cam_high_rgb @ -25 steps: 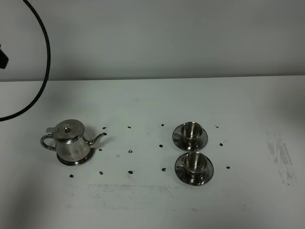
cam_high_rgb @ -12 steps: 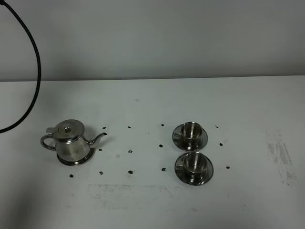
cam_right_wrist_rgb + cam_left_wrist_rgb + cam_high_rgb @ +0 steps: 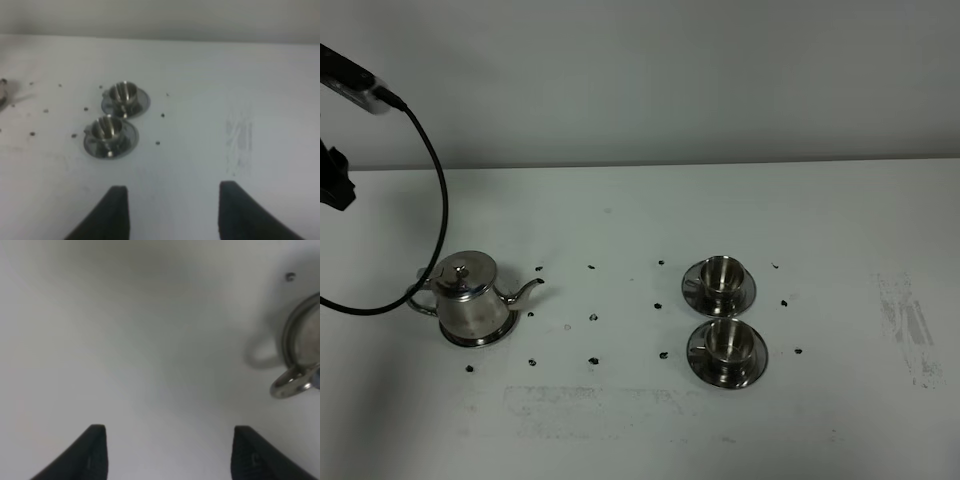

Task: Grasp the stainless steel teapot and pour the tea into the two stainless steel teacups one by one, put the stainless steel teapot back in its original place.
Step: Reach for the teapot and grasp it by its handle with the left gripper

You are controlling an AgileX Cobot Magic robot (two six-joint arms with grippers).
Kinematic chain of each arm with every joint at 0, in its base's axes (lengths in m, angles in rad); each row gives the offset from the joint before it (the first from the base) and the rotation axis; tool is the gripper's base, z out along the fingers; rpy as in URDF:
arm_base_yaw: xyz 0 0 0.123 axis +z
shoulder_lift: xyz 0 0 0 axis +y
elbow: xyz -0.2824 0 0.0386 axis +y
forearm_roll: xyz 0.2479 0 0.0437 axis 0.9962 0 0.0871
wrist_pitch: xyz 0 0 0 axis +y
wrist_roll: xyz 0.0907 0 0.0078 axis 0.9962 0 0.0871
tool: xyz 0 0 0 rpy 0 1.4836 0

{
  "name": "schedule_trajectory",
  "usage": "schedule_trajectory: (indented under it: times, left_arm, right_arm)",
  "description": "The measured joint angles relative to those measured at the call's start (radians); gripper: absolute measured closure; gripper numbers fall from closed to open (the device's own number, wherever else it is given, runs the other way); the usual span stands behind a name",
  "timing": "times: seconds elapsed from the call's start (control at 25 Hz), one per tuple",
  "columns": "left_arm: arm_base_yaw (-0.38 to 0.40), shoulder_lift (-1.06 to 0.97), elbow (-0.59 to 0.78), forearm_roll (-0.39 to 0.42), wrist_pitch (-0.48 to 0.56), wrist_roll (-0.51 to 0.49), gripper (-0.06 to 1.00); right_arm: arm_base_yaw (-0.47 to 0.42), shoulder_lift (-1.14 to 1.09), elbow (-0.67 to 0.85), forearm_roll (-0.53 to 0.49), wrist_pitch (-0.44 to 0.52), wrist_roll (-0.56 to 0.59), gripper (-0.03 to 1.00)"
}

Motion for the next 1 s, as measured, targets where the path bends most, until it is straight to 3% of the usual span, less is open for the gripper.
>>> schedule_trajectory:
  times: [0.32,0.52,1.0]
  left_arm:
    - [-0.061,0.087,0.000,-0.006,-0.059,0.245,0.40]
    - [-0.076,0.126,0.000,-0.040,-0.028,0.404,0.40]
    - [-0.076,0.200,0.000,-0.055,-0.010,0.447,0.40]
  right_arm:
    - [0.000,-0.045,0.061,-0.061,0.011,0.006,0.57]
    - [0.000,-0.045,0.119,-0.073,0.020,0.007,0.58]
    - [0.000,-0.045,0.124,-0.074,0.016,0.009,0.67]
